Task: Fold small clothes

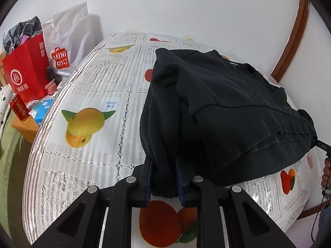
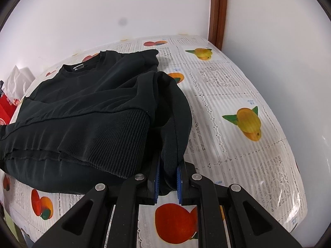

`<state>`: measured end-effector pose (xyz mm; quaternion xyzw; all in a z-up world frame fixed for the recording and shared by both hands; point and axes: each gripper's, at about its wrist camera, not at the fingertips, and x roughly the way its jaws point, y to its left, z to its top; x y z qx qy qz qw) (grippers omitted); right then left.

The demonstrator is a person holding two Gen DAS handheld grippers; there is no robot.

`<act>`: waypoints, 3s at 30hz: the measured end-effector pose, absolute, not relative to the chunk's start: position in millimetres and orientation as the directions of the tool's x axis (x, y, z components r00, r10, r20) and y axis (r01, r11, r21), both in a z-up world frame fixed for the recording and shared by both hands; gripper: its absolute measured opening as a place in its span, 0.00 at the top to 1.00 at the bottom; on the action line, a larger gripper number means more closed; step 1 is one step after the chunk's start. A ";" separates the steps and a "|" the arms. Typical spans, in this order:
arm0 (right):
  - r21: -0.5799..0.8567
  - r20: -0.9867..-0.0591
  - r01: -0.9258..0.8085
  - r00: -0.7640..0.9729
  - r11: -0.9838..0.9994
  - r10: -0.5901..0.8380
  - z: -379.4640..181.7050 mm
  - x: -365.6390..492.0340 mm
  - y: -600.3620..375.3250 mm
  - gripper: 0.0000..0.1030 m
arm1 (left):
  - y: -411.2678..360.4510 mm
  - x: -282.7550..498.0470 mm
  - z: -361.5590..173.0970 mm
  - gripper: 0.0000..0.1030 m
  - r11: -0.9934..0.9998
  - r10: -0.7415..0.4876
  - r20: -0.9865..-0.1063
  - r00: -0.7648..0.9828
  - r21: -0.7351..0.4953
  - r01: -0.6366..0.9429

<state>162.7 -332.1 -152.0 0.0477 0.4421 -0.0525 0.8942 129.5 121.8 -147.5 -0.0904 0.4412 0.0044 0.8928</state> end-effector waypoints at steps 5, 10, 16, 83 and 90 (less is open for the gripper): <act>0.029 -0.796 0.155 0.601 0.987 -0.071 -152.3 160.7 -328.7 0.87 | 120.4 129.0 -148.1 0.81 0.985 -0.068 -0.790 0.610 -0.149 -0.082; 0.025 -0.797 0.168 0.598 0.985 -0.082 -152.9 160.3 -327.4 0.86 | 121.3 129.6 -148.5 0.80 0.984 -0.078 -0.789 0.610 -0.157 -0.078; 0.024 -0.796 0.182 0.599 0.983 -0.091 -153.6 160.1 -326.7 0.86 | 122.6 129.2 -148.9 0.80 0.984 -0.080 -0.789 0.610 -0.160 -0.077; 0.306 -0.594 0.013 0.784 0.952 0.180 -87.1 199.8 -320.2 0.95 | 97.1 198.7 -82.7 0.94 0.926 -0.292 -0.634 0.716 -0.374 0.047; 0.287 -0.587 0.023 0.794 0.958 0.157 -90.6 251.9 -315.5 0.95 | 110.3 253.7 -98.9 0.94 0.919 -0.273 -0.662 0.698 -0.395 -0.015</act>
